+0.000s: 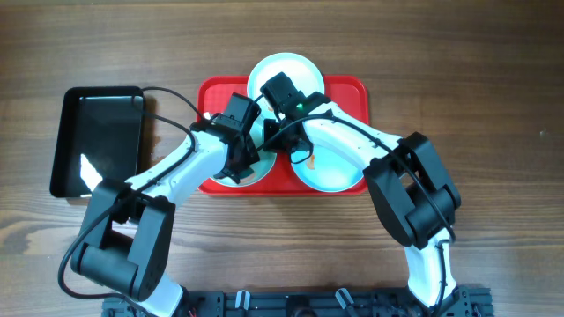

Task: Clean dirty plates on tray and stack at the side
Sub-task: 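Scrub the lower-left plate with the sponge in the left gripper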

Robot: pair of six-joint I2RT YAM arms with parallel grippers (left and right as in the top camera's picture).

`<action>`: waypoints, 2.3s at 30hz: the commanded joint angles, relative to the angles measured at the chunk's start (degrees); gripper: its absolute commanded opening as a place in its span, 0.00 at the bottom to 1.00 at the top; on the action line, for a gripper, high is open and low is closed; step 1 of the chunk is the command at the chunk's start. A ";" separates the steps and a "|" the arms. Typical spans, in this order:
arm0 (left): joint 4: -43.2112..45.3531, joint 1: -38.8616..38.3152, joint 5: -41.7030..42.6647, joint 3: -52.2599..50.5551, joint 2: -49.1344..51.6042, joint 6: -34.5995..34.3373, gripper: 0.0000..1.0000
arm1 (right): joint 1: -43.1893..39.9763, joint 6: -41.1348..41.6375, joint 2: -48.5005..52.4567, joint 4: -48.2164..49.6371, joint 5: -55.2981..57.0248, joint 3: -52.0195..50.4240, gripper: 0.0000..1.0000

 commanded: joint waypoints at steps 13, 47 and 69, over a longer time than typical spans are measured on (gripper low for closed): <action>4.68 -0.48 -21.42 1.14 0.44 0.28 0.04 | 0.50 -0.98 0.81 -0.79 1.07 -0.85 0.04; 8.39 8.76 18.01 1.09 0.85 16.72 0.04 | 0.48 -11.69 0.81 -5.44 -4.42 -0.85 0.04; 0.72 18.99 15.50 1.11 4.28 16.59 0.04 | 0.48 -11.13 0.81 -5.18 -3.50 -0.85 0.04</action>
